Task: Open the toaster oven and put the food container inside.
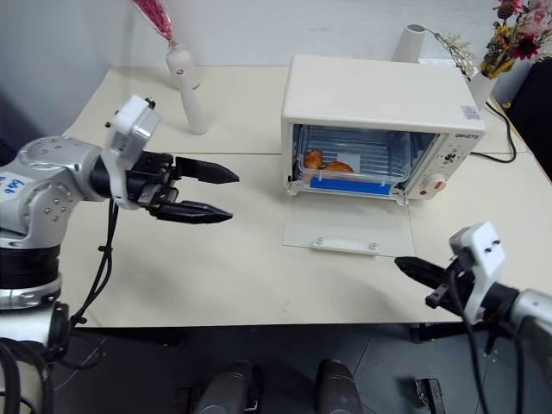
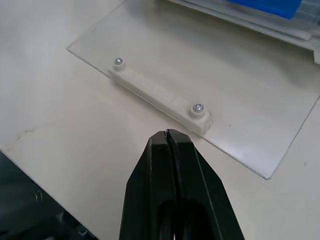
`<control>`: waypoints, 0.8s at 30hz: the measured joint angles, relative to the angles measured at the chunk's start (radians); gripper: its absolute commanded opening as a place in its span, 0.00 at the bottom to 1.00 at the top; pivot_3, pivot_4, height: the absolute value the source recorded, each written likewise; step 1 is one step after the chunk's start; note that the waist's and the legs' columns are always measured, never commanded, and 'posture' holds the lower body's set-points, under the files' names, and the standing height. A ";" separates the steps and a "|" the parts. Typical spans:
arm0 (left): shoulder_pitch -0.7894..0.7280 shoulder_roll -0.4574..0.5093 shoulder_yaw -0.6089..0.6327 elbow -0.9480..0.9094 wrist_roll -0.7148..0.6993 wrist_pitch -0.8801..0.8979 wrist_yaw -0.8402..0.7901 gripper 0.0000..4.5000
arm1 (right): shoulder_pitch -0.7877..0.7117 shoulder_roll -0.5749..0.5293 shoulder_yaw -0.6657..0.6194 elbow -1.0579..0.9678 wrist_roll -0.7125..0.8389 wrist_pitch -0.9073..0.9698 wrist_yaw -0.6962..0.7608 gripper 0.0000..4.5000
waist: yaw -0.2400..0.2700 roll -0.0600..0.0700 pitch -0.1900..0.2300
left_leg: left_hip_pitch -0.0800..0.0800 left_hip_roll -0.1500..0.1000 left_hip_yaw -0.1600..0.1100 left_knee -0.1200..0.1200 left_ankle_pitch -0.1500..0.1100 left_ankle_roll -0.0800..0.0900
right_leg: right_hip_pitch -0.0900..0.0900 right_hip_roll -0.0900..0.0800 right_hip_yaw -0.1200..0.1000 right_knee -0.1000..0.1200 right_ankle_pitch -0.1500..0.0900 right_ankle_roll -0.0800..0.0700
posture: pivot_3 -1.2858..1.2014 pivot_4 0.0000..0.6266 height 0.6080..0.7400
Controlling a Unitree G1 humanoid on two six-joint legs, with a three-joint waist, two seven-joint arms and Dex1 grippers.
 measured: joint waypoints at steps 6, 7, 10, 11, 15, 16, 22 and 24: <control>-0.002 0.016 -0.004 -0.005 -0.039 0.013 -0.011 0.99 | -0.017 0.122 0.154 0.106 -0.157 -0.086 -0.168 0.00 | -0.005 0.000 0.000 | 0.000 0.000 0.002 0.000 0.000 0.000 | -0.002 0.001 0.001 0.001 0.000 -0.001 | 0.52 0.24 1.00; -0.002 0.018 -0.006 -0.006 -0.039 0.010 -0.011 0.99 | -0.021 0.126 0.164 0.119 -0.167 -0.095 -0.179 0.00 | -0.005 0.000 0.000 | 0.000 0.000 0.002 -0.001 0.000 0.000 | -0.002 0.001 0.001 0.001 0.000 -0.001 | 0.52 0.24 1.00; -0.002 0.019 -0.008 -0.009 -0.038 -0.002 -0.009 0.99 | -0.041 0.150 0.169 0.161 -0.199 -0.132 -0.208 0.00 | -0.005 0.000 0.000 | 0.000 0.001 0.003 -0.001 0.000 0.000 | -0.002 0.001 0.002 0.001 0.000 -0.001 | 0.52 0.24 1.00; -0.003 0.019 -0.008 -0.009 -0.038 -0.004 -0.008 0.99 | -0.051 0.153 0.172 0.173 -0.205 -0.143 -0.214 0.00 | -0.005 0.000 0.000 | 0.000 0.001 0.003 -0.001 0.000 0.000 | -0.002 0.001 0.002 0.001 0.000 -0.001 | 0.52 0.24 1.00; -0.013 0.019 -0.011 -0.008 -0.038 -0.009 0.000 0.99 | -0.092 0.170 0.215 0.221 -0.224 -0.187 -0.218 0.00 | -0.005 0.000 0.000 | 0.000 0.001 0.003 -0.001 0.000 0.000 | -0.002 0.001 0.002 0.001 0.000 -0.001 | 0.52 0.24 1.00; -0.015 0.019 -0.012 -0.006 -0.037 -0.015 0.000 0.99 | -0.107 0.172 0.229 0.237 -0.228 -0.197 -0.218 0.00 | -0.006 0.000 0.000 | 0.000 0.001 0.003 -0.001 0.000 0.000 | -0.002 0.001 0.002 0.001 0.000 -0.001 | 0.52 0.24 1.00; -0.021 0.018 -0.035 0.016 -0.015 -0.055 0.005 0.99 | -0.270 0.154 0.230 0.277 -0.209 -0.210 -0.216 0.00 | -0.007 0.000 0.000 | 0.000 0.001 0.004 -0.001 0.000 0.000 | -0.004 0.001 0.003 0.001 0.000 -0.001 | 0.52 0.24 1.00; -0.022 0.018 -0.036 0.033 -0.012 -0.067 0.012 0.99 | -0.364 0.131 0.188 0.278 -0.170 -0.194 -0.216 0.00 | -0.007 0.001 0.000 | 0.000 0.001 0.005 -0.001 0.000 0.000 | -0.004 0.001 0.004 0.001 0.000 -0.001 | 0.52 0.24 1.00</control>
